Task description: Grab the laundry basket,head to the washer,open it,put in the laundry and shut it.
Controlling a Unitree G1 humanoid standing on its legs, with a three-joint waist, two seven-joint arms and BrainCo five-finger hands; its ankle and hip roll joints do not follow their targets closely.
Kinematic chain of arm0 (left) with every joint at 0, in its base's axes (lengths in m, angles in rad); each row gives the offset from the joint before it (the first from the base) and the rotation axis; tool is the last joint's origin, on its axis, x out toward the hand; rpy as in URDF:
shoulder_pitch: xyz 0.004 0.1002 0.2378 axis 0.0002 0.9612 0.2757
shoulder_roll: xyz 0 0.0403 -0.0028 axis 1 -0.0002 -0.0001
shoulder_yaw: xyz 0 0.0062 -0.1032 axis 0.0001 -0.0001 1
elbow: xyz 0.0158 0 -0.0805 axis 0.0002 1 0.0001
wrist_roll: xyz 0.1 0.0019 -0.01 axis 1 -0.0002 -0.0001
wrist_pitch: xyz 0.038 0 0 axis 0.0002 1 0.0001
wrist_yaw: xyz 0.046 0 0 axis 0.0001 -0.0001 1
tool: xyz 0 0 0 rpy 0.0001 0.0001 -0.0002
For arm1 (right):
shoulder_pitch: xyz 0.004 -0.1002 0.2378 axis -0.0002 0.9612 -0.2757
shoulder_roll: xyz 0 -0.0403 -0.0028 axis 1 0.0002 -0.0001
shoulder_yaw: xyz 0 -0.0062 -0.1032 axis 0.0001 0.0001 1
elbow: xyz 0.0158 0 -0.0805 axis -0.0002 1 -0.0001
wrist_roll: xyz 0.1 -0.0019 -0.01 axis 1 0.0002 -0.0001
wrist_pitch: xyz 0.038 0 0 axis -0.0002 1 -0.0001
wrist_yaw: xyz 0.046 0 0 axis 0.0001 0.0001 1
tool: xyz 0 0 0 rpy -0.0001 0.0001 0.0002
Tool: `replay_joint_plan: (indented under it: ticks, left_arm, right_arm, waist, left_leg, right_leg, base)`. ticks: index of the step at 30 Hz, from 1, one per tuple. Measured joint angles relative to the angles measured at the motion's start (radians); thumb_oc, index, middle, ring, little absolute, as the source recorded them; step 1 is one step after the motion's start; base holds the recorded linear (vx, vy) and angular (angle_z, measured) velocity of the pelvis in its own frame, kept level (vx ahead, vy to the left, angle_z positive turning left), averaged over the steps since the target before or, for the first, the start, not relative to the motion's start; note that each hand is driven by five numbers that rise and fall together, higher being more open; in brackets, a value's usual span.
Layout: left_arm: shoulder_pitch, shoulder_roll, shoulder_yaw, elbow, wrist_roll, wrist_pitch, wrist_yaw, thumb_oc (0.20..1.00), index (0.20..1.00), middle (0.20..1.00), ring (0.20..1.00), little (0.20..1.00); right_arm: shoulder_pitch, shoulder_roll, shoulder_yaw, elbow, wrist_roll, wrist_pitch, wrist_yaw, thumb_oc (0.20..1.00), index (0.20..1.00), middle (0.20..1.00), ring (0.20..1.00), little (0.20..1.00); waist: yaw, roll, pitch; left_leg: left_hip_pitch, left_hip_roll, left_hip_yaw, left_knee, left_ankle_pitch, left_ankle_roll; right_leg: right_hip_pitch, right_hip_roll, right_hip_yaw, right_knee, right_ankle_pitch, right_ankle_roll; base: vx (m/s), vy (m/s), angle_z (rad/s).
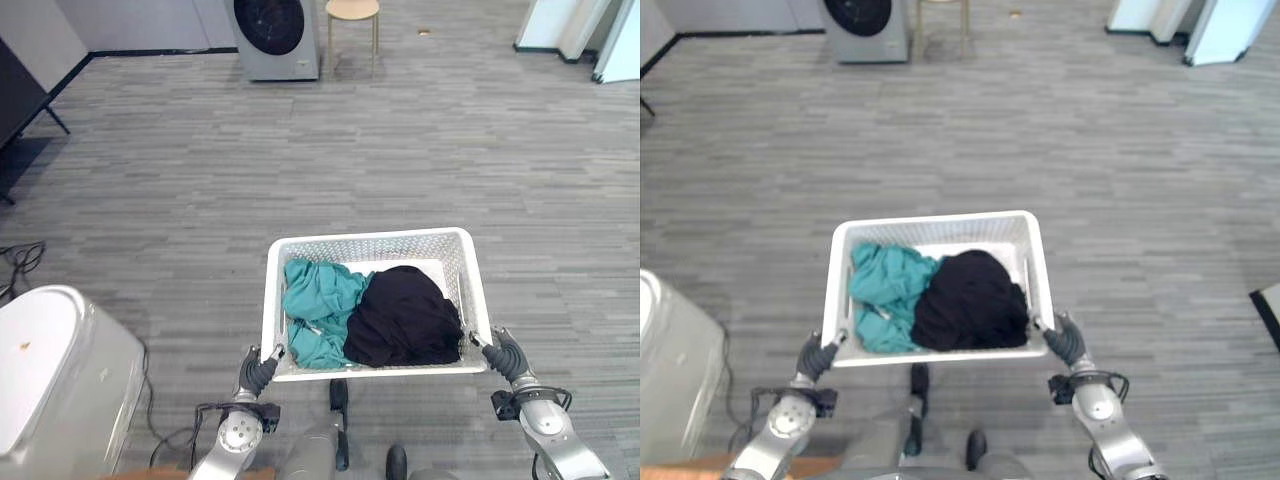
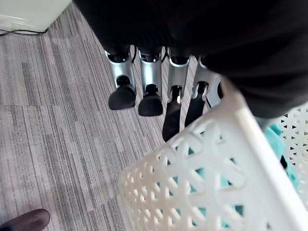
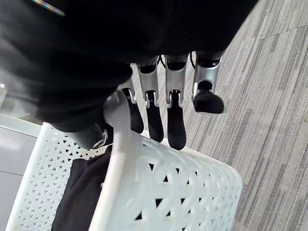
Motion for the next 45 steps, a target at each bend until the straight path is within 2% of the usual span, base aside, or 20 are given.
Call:
replay_joint_plan:
  ticks: [2,6,8,9,10,11,12,18,21,24,25,27,28,32,35,37,38,41,43,45]
  left_arm:
    - [0.001,0.025,0.002,-0.020,0.000,0.000,-0.001,0.200,0.200,0.200,0.200,0.200]
    - [-0.034,0.060,0.022,-0.025,0.000,-0.001,-0.002,0.200,0.200,0.200,0.200,0.200]
    - [-0.053,0.070,0.022,-0.028,0.000,-0.004,-0.002,0.200,0.200,0.200,0.200,0.200]
    - [-0.058,0.068,0.022,-0.029,0.001,-0.004,-0.002,0.200,0.200,0.200,0.200,0.200]
    - [-0.068,0.057,0.029,-0.025,0.001,-0.007,-0.002,0.200,0.200,0.200,0.200,0.200]
    - [-0.068,0.076,0.042,-0.028,0.001,-0.024,-0.004,0.200,0.200,0.200,0.200,0.200]
    - [-0.064,0.077,0.043,-0.024,0.001,-0.032,-0.007,0.200,0.200,0.200,0.200,0.200]
    - [-0.052,0.019,0.061,0.014,0.001,-0.031,-0.011,0.200,0.200,0.200,0.200,0.200]
    - [-0.040,-0.002,0.058,0.027,0.003,-0.030,-0.011,0.200,0.200,0.200,0.200,0.200]
    - [-0.030,-0.008,0.044,0.029,0.005,-0.029,-0.010,0.200,0.200,0.200,0.200,0.200]
    - [-0.032,-0.044,0.032,0.035,0.005,-0.022,-0.010,0.200,0.200,0.200,0.200,0.200]
    - [-0.032,-0.056,0.022,0.032,0.005,-0.017,-0.006,0.200,0.200,0.200,0.200,0.200]
    - [-0.037,-0.033,0.021,0.019,0.004,-0.017,-0.007,0.200,0.200,0.200,0.200,0.200]
    - [-0.039,0.003,0.022,-0.003,0.001,-0.018,-0.012,0.200,0.200,0.200,0.200,0.200]
    - [-0.033,0.001,0.020,-0.006,0.000,-0.021,-0.015,0.200,0.200,0.200,0.200,0.200]
    - [-0.031,0.002,0.023,-0.005,0.000,-0.020,-0.019,0.200,0.200,0.200,0.200,0.200]
    - [0.011,0.002,0.028,-0.002,-0.002,-0.017,-0.019,0.200,0.200,0.200,0.200,0.200]
    - [0.024,0.011,0.041,-0.006,-0.005,-0.016,-0.020,0.200,0.200,0.200,0.200,0.200]
    - [0.011,0.055,0.030,-0.013,-0.005,-0.022,-0.026,0.200,0.200,0.200,0.200,0.200]
    - [-0.039,0.076,0.035,-0.017,-0.004,-0.023,-0.034,0.200,0.200,0.200,0.200,0.200]
  right_arm:
    - [0.014,0.016,-0.007,-0.024,-0.002,0.000,0.000,0.200,0.200,0.200,0.200,0.200]
    - [0.013,0.048,-0.003,-0.043,-0.003,0.000,-0.001,0.200,0.200,0.200,0.200,0.200]
    - [0.010,0.057,-0.013,-0.057,-0.003,0.000,-0.001,0.200,0.200,0.200,0.200,0.200]
    - [0.005,0.058,-0.020,-0.057,-0.003,0.001,-0.003,0.200,0.200,0.200,0.200,0.200]
    - [-0.009,0.062,-0.019,-0.053,-0.004,0.001,-0.003,0.200,0.200,0.200,0.200,0.200]
    - [-0.018,0.064,-0.017,-0.055,-0.004,-0.005,-0.002,0.200,0.200,0.200,0.200,0.200]
    - [-0.026,0.056,-0.014,-0.051,-0.004,-0.010,0.000,0.200,0.200,0.200,0.200,0.200]
    - [-0.023,0.057,-0.010,-0.026,-0.005,-0.005,0.002,0.200,0.200,0.200,0.200,0.200]
    - [-0.021,0.056,-0.010,-0.003,-0.005,-0.004,0.011,0.200,0.200,0.200,0.200,0.200]
    - [0.007,0.054,-0.026,-0.006,-0.007,-0.005,0.022,0.200,0.200,0.200,0.200,0.200]
    - [0.010,0.027,-0.040,0.005,-0.008,-0.008,0.025,0.200,0.200,0.200,0.200,0.200]
    - [0.005,0.021,-0.056,0.008,-0.007,-0.010,0.027,0.200,0.200,0.200,0.200,0.200]
    - [-0.007,0.015,-0.055,-0.007,-0.007,-0.014,0.033,0.200,0.200,0.200,0.200,0.200]
    - [-0.025,0.031,-0.048,-0.007,-0.008,-0.019,0.033,0.200,0.200,0.200,0.200,0.200]
    - [-0.031,0.022,-0.048,-0.013,-0.010,-0.019,0.029,0.200,0.200,0.200,0.200,0.200]
    - [-0.034,0.023,-0.041,0.007,-0.010,-0.019,0.025,0.200,0.200,0.200,0.200,0.200]
    - [-0.036,0.029,-0.020,0.014,-0.015,-0.016,0.026,0.200,0.200,0.200,0.200,0.200]
    - [-0.028,0.033,-0.002,0.015,-0.020,-0.014,0.028,0.200,0.200,0.200,0.200,0.200]
    - [-0.026,0.055,0.001,0.013,-0.020,-0.013,0.026,0.200,0.200,0.200,0.200,0.200]
    - [-0.019,0.072,-0.018,0.005,-0.019,-0.013,0.020,0.200,0.200,0.200,0.200,0.200]
  waist:
    - [-0.001,-0.045,-0.006]
    - [-0.003,-0.050,-0.005]
    - [-0.005,-0.044,-0.002]
    - [-0.003,-0.039,0.000]
    - [-0.009,-0.043,0.012]
    - [-0.007,-0.076,0.021]
    - [0.000,-0.081,0.027]
    - [-0.036,-0.020,0.052]
    - [-0.061,0.002,0.058]
    - [-0.063,-0.017,0.030]
    - [-0.061,0.010,0.009]
    - [-0.055,0.031,-0.005]
    - [-0.050,0.015,-0.003]
    - [-0.001,-0.067,0.010]
    - [-0.001,-0.083,0.015]
    - [0.000,-0.040,0.014]
    - [0.019,-0.009,0.011]
    - [0.026,-0.022,0.010]
    - [0.020,-0.017,0.008]
    - [-0.002,-0.036,0.002]
  left_leg:
    - [0.020,-0.054,0.021,0.032,0.004,0.035]
    - [0.122,-0.087,0.039,-0.008,-0.010,0.088]
    - [0.173,-0.088,0.051,-0.062,0.014,0.090]
    - [0.188,-0.085,0.055,-0.064,0.007,0.072]
    - [0.196,-0.070,0.057,-0.009,-0.110,-0.108]
    - [0.147,-0.066,0.085,0.130,-0.181,0.124]
    - [0.158,-0.077,0.082,0.156,-0.220,0.138]
    - [0.340,-0.116,0.049,0.003,-0.200,0.137]
    - [0.462,-0.115,-0.003,-0.017,-0.217,0.108]
    - [0.553,-0.139,-0.064,0.018,-0.250,0.054]
    - [0.552,-0.129,-0.069,0.086,-0.256,0.045]
    - [0.472,-0.104,-0.050,0.262,-0.265,-0.031]
    - [0.356,-0.042,0.009,0.479,-0.285,-0.043]
    - [0.148,0.027,0.028,0.581,-0.298,-0.041]
    - [0.028,0.005,0.025,0.233,-0.245,-0.031]
    - [-0.038,0.008,0.027,-0.034,-0.084,-0.033]
    - [0.008,0.025,0.007,-0.017,-0.026,-0.006]
    - [0.078,-0.011,0.011,-0.009,-0.011,0.001]
    - [0.163,-0.033,0.007,-0.045,0.031,0.053]
    - [0.192,-0.059,0.006,-0.075,0.029,0.058]
  right_leg:
    - [-0.015,-0.057,0.052,0.109,-0.079,0.019]
    - [-0.225,-0.075,0.072,0.623,-0.148,0.124]
    - [-0.316,-0.062,0.021,0.712,-0.159,0.111]
    - [-0.345,-0.041,0.001,0.672,-0.161,0.096]
    - [-0.385,-0.014,-0.048,0.530,-0.134,0.038]
    - [-0.418,-0.065,-0.061,0.479,-0.116,0.064]
    - [-0.458,-0.105,-0.062,0.465,-0.096,0.095]
    - [-0.560,-0.095,-0.173,0.039,0.130,0.067]
    - [-0.579,-0.057,-0.157,0.091,0.161,0.030]
    - [-0.498,-0.026,-0.152,0.159,0.177,-0.074]
    - [-0.476,-0.021,-0.116,0.173,0.276,-0.091]
    - [-0.440,-0.012,-0.093,0.162,0.245,-0.109]
    - [-0.384,-0.006,-0.069,0.116,0.235,-0.101]
    - [-0.232,-0.045,-0.031,0.030,0.210,-0.082]
    - [-0.137,-0.099,-0.033,0.009,0.138,-0.031]
    - [-0.062,-0.095,-0.028,-0.013,0.076,0.019]
    - [-0.012,-0.087,0.033,0.038,0.004,0.058]
    - [-0.056,-0.132,-0.005,0.233,-0.032,0.084]
    - [-0.233,-0.148,0.004,0.601,-0.072,0.124]
    - [-0.329,-0.139,-0.017,0.624,-0.086,0.110]
  base:
    - [0.33,0.146,-0.44]
    - [0.24,0.080,-0.31]
    - [0.17,0.038,-0.09]
    - [0.38,0.044,-0.06]
    - [0.42,0.018,0.01]
    - [0.44,-0.025,-0.06]
    - [0.34,-0.053,-0.13]
    - [0.34,-0.070,0.18]
    - [0.55,-0.184,0.58]
    - [0.52,-0.272,0.63]
    - [0.33,-0.278,0.53]
    - [0.23,-0.225,0.35]
    - [0.31,-0.243,0.30]
    - [0.32,-0.142,-0.02]
    - [0.37,0.015,-0.10]
    - [0.54,0.156,-0.69]
    - [0.61,0.233,-1.26]
    - [0.27,0.106,-0.94]
    - [0.22,0.029,-0.71]
    - [0.34,-0.013,-0.01]
